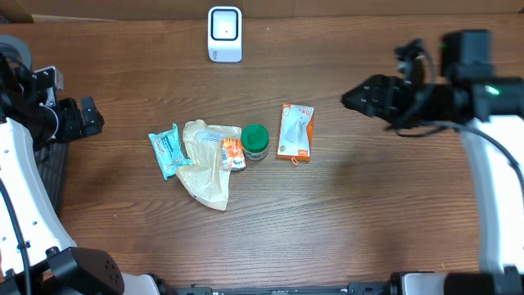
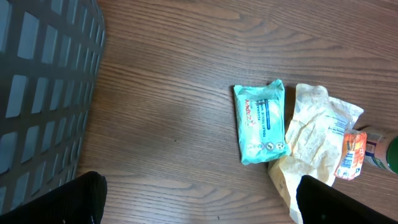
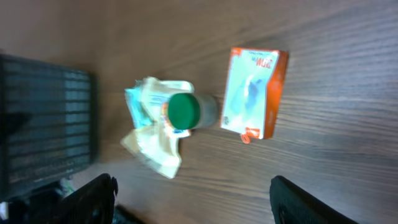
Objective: Scan the item barcode
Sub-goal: 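Reach the right gripper over the orange box and grasp it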
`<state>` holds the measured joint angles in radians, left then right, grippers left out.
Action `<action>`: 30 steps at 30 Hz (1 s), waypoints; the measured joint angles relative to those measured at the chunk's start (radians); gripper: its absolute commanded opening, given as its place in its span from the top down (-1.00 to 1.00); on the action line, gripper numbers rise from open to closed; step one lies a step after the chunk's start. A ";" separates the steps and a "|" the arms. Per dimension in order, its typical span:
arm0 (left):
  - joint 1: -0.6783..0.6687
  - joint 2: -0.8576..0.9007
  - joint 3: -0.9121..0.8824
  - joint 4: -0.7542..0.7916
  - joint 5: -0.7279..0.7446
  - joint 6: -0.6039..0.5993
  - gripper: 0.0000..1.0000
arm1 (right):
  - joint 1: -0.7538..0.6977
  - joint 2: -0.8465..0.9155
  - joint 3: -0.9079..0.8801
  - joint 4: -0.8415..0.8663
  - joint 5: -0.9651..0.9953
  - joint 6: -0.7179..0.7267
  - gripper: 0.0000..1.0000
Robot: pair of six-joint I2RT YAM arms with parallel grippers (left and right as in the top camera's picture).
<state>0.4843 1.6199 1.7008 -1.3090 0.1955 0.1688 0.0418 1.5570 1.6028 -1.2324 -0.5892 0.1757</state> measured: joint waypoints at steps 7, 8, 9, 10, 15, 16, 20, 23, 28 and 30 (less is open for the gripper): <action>0.000 0.000 0.000 0.000 0.000 0.000 -0.99 | 0.220 0.192 0.000 0.093 0.238 0.152 -0.47; 0.000 0.000 0.000 0.000 0.000 0.000 -0.99 | 0.243 0.232 0.000 0.119 0.262 0.168 -0.41; 0.000 0.000 0.000 0.000 0.000 0.000 -0.99 | 0.251 0.249 0.000 0.133 0.272 0.174 -0.38; 0.000 0.000 0.000 0.000 0.000 0.000 -0.99 | 0.262 0.276 0.000 0.156 0.286 0.185 -0.30; 0.000 0.000 0.000 0.000 0.000 0.000 -0.99 | 0.291 0.391 0.000 0.226 0.343 0.220 0.19; 0.000 0.000 0.000 0.000 0.000 0.000 -0.99 | 0.292 0.403 0.000 0.231 0.352 0.223 0.22; 0.000 0.000 0.000 0.000 0.000 0.000 -0.99 | 0.293 0.448 0.000 0.253 0.387 0.238 0.32; 0.000 0.000 0.000 0.000 0.000 0.000 -0.99 | 0.295 0.478 0.000 0.253 0.395 0.243 0.33; 0.000 0.000 0.000 0.000 0.000 0.000 -0.99 | 0.312 0.538 0.000 0.258 0.403 0.243 0.33; 0.000 0.000 0.000 0.000 0.000 0.000 -0.99 | 0.322 0.555 0.002 0.266 0.396 0.243 0.33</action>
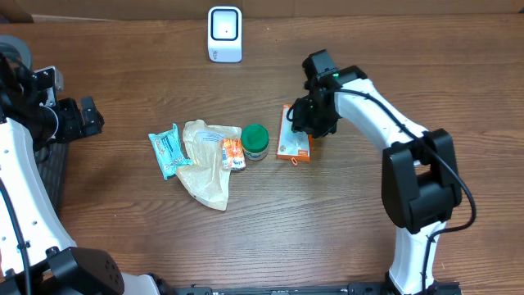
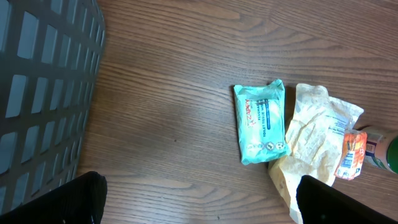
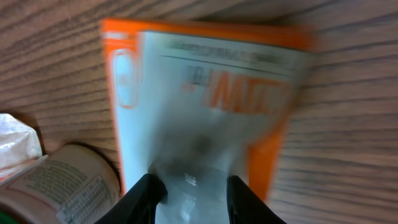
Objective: Scan the item barcode
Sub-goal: 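Reach the right gripper over the orange box and grasp it, then lift the orange box with the right gripper and turn it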
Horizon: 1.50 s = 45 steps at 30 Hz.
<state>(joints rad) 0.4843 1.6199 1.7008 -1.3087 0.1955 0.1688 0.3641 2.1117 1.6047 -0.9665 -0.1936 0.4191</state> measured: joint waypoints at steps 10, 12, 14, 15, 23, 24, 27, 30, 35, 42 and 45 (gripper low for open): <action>0.000 0.000 0.000 0.000 0.000 0.000 -0.99 | 0.005 0.031 0.047 -0.074 0.020 0.000 0.22; 0.000 0.000 0.000 0.000 0.000 0.000 -0.99 | 0.005 0.033 0.049 -0.097 0.036 -0.002 0.09; 0.000 0.000 0.000 0.000 0.000 0.000 -0.99 | 0.005 0.035 0.052 -0.124 0.048 -0.005 -0.07; 0.000 0.000 0.000 0.000 0.000 0.000 -0.99 | 0.005 0.037 0.056 -0.141 0.053 -0.007 -0.15; 0.000 0.000 0.000 0.000 0.000 0.000 -0.99 | 0.004 0.089 0.188 -0.354 0.126 -0.045 -0.61; 0.000 0.000 0.000 0.000 0.000 0.000 -0.99 | 0.005 0.093 0.208 -0.365 0.129 -0.047 -0.66; 0.000 0.000 0.000 0.000 0.000 0.000 -0.99 | 0.010 0.094 0.238 -0.371 0.126 -0.036 -0.66; 0.000 0.000 0.000 0.000 0.000 0.000 -0.99 | 0.026 0.095 0.243 -0.371 0.122 0.023 -0.66; 0.000 0.000 0.000 0.000 0.000 0.000 -0.99 | 0.053 0.095 0.212 -0.340 0.127 0.159 -0.68; 0.000 0.000 0.000 0.000 0.000 0.000 -0.99 | 0.055 0.098 0.114 -0.256 0.150 0.253 -0.71; 0.000 0.000 0.000 0.000 0.000 0.000 -0.99 | 0.055 0.098 0.092 -0.240 0.150 0.266 -0.69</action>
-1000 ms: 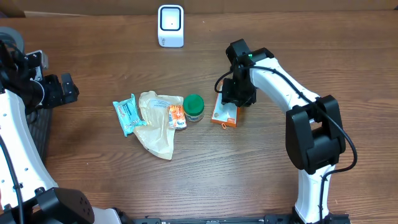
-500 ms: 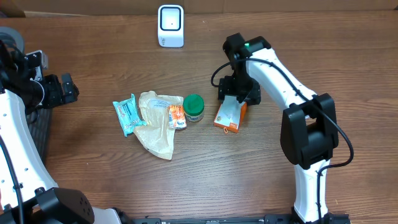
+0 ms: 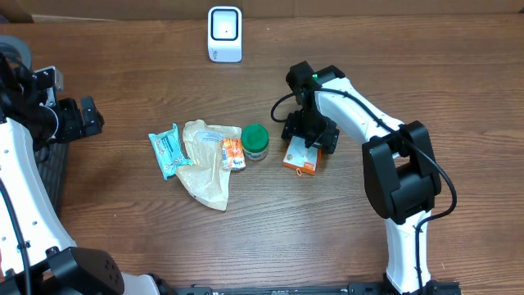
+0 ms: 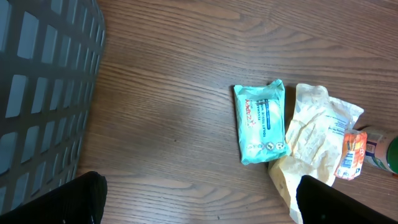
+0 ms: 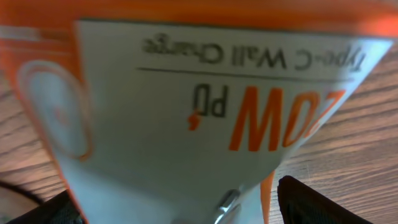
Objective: Scan the item barcode
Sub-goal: 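Lift the orange box with the right gripper and turn it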
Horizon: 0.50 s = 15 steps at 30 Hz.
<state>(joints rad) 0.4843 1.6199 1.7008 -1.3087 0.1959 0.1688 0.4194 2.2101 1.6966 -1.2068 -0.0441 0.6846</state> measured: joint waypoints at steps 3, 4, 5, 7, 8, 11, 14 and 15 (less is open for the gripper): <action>0.000 0.000 0.000 0.000 0.000 0.000 -0.99 | 0.000 0.000 -0.003 0.002 0.000 0.004 -0.64; 0.000 0.000 0.000 0.000 0.000 0.000 -0.99 | 0.000 0.000 -0.003 -0.001 0.000 0.004 -0.59; 0.000 0.000 0.000 0.000 0.000 0.000 -0.99 | 0.000 0.000 -0.003 -0.002 0.000 0.004 -0.56; 0.000 0.000 0.000 0.000 0.000 0.000 -0.99 | -0.001 0.000 -0.003 -0.017 0.000 0.004 -0.50; 0.000 0.000 0.000 0.000 0.000 0.000 -0.99 | -0.001 0.000 -0.003 -0.026 0.000 0.003 -0.43; 0.000 0.000 0.000 0.000 0.000 0.000 -0.99 | -0.005 0.000 -0.001 -0.058 -0.016 -0.028 -0.30; 0.000 0.000 0.000 0.000 0.000 0.000 -0.99 | -0.016 0.000 0.024 -0.088 -0.058 -0.088 -0.18; 0.000 0.000 0.000 0.000 0.000 0.000 -0.99 | -0.020 0.000 0.032 -0.090 -0.074 -0.103 -0.18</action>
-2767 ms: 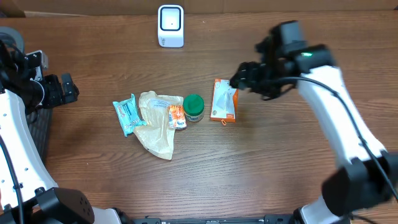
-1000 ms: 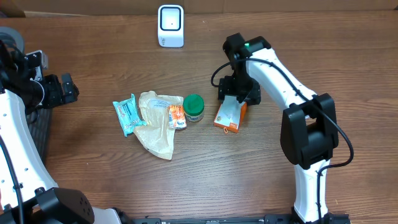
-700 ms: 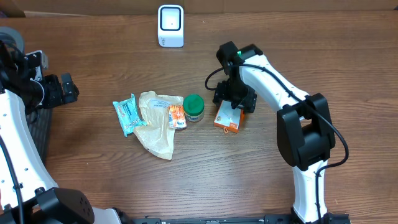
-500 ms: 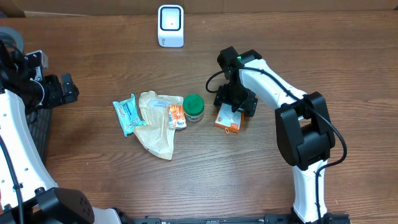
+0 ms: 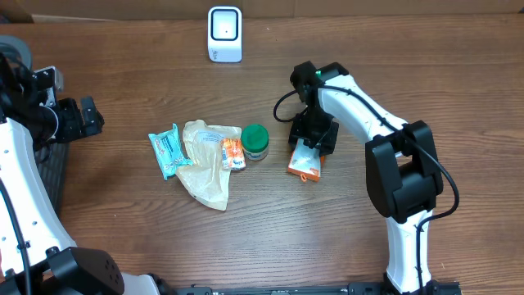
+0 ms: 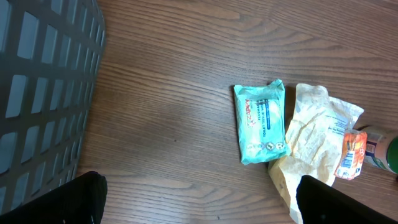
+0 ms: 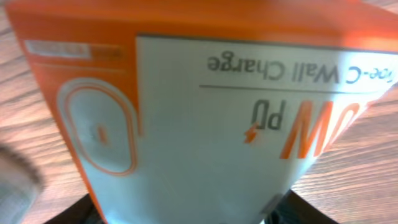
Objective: Scan the item barcode
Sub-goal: 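Lift the orange box with the right gripper and turn it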
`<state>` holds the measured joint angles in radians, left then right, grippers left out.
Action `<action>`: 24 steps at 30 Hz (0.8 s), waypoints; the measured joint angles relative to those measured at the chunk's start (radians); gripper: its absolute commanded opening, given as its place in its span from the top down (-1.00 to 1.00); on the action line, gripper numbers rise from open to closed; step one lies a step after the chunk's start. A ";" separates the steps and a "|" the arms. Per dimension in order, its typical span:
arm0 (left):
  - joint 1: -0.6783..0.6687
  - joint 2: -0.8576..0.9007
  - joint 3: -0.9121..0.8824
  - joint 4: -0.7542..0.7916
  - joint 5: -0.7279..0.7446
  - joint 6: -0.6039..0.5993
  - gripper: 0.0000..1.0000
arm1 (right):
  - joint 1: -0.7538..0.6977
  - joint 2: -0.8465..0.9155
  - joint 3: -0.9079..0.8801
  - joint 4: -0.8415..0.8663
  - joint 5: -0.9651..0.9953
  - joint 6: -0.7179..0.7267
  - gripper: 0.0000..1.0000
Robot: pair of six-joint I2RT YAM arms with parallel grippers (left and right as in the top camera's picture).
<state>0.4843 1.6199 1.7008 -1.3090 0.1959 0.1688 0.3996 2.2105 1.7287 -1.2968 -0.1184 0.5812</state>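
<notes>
An orange and white wall-charger box point(image 5: 304, 165) is held in my right gripper point(image 5: 315, 138), just right of the green-lidded jar point(image 5: 255, 141). In the right wrist view the box point(image 7: 205, 118) fills the frame, with the gripper point(image 7: 186, 214) shut on its near end and the dark fingers point(image 7: 298, 211) showing at the bottom corners. I cannot tell whether the box touches the table. The white barcode scanner point(image 5: 224, 34) stands at the back edge. My left gripper point(image 6: 199, 202) hangs open over bare wood at the far left, holding nothing.
A teal wipes pack point(image 6: 261, 122), a crumpled cream bag point(image 6: 314, 140) and a small orange sachet point(image 6: 349, 154) lie left of the jar. A dark mesh basket point(image 6: 43, 81) sits at the table's left edge.
My right gripper and the box have moved a little to the right and toward the table's front. The box now lies at more of an angle. The left arm has not moved.
My right gripper was first open, high at the right, with the box lying flat beside the jar. Then it was down on the box. Then it was shut on it with the box pulled nearer. Now the box is held angled, further from the jar.
</notes>
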 measured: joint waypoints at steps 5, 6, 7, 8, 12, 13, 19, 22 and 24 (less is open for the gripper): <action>0.000 0.000 0.000 0.000 0.000 0.000 -0.99 | -0.013 0.000 0.074 -0.023 -0.162 -0.195 -0.18; 0.000 0.000 0.000 0.000 0.000 0.000 -0.99 | -0.014 0.000 0.090 -0.023 -0.204 -0.236 -0.18; 0.000 0.000 0.000 0.000 0.000 0.000 -0.99 | -0.016 0.000 0.103 -0.023 -0.242 -0.274 -0.19; 0.000 0.000 0.000 0.000 0.000 0.000 -0.99 | -0.018 0.000 0.116 -0.023 -0.285 -0.313 -0.19; 0.000 0.000 0.000 0.000 0.000 0.000 -0.99 | -0.036 -0.001 0.136 -0.023 -0.388 -0.417 -0.20; 0.000 0.000 0.000 0.000 0.000 0.000 -0.99 | -0.049 -0.001 0.136 -0.025 -0.413 -0.445 -0.19; 0.000 0.000 0.000 0.000 0.000 0.000 -0.99 | -0.130 -0.001 0.136 -0.027 -0.499 -0.552 -0.20; 0.000 0.000 0.000 0.000 0.000 0.000 -0.99 | -0.154 -0.001 0.134 -0.024 -0.505 -0.575 -0.20; 0.000 0.000 0.000 0.000 0.000 0.000 -0.99 | -0.157 -0.001 0.132 -0.024 -0.500 -0.582 -0.20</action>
<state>0.4843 1.6199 1.7008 -1.3087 0.1955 0.1688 0.2428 2.2093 1.8606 -1.3212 -0.6186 -0.0006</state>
